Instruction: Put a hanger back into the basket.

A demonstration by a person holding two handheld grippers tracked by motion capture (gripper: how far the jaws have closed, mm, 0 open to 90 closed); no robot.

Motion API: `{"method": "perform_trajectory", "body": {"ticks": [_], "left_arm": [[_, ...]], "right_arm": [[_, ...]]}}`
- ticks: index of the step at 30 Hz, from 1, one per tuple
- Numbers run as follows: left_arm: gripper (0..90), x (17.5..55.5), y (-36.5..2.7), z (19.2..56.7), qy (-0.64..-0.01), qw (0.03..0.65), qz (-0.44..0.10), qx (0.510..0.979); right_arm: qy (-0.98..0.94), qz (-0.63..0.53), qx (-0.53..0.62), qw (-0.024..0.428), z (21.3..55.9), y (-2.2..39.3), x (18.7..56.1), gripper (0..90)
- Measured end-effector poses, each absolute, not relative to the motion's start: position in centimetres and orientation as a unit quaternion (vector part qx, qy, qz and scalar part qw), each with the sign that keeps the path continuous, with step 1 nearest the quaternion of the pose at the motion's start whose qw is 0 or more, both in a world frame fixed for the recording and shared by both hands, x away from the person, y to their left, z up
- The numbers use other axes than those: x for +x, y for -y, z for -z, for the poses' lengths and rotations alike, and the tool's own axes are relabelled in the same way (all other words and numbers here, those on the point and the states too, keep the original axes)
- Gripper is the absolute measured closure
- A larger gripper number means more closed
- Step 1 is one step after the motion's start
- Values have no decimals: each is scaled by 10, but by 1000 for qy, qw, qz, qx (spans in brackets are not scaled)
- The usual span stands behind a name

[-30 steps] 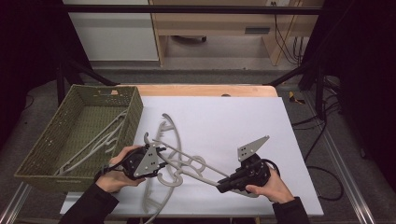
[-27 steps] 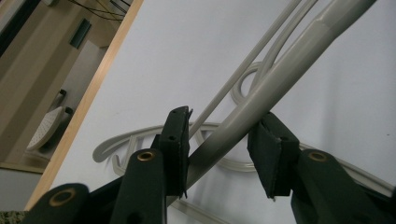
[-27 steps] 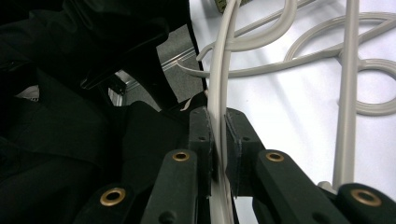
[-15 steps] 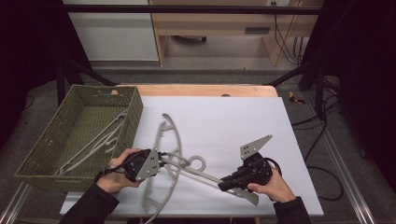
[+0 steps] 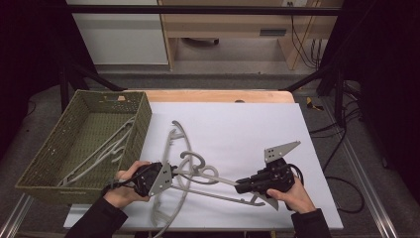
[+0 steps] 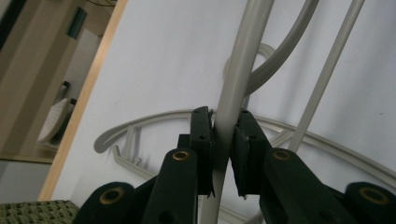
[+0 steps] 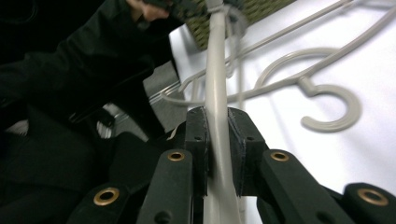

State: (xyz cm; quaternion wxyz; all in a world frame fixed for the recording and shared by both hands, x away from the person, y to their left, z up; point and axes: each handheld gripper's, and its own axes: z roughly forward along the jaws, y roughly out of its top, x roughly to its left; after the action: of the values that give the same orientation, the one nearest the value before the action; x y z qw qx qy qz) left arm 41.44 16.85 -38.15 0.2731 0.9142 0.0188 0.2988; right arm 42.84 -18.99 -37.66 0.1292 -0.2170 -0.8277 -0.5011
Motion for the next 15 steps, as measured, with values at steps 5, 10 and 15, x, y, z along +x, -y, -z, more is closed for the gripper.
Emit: {"method": "perform_trajectory", "body": {"ticks": [5,10,15], "left_arm": [[816,416,-166,381,-42,282,-278,917],[822,419,-166,379,-83,293,-267,914],[821,422,-164,379,-123,280,-272,913]], "right_arm": [[812,523,-255,51,373,197,429,734],[768,568,-290,-59,367,209,427,568],[739,582,-312,-129,366,218,426,407]]}}
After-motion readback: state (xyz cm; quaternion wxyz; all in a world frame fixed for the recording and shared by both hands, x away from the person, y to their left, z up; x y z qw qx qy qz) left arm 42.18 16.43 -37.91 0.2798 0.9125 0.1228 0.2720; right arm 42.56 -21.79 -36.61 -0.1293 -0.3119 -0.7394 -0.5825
